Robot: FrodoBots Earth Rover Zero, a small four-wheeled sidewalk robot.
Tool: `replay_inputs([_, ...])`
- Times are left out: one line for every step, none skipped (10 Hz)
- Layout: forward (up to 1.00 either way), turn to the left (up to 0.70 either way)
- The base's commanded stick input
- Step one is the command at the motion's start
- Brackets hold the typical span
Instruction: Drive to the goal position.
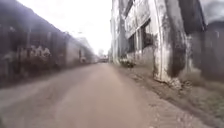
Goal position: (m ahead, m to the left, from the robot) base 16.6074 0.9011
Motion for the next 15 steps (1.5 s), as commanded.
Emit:
replay_inputs([0.50, 0.01])
replay_inputs([0.50, 0.01])
replay_inputs([0.50, 0.01])
replay_inputs([0.50, 0.01])
replay_inputs([0.50, 0.01])
replay_inputs([0.50, 0.01])
replay_inputs([0.50, 0.01])
replay_inputs([0.50, 0.01])
replay_inputs([0.50, 0.01])
replay_inputs([0.50, 0.01])
replay_inputs([0.50, 0.01])
replay_inputs([0.50, 0.01])
replay_inputs([0.50, 0.01])
replay_inputs([0.50, 0.01])
replay_inputs([0.50, 0.01])
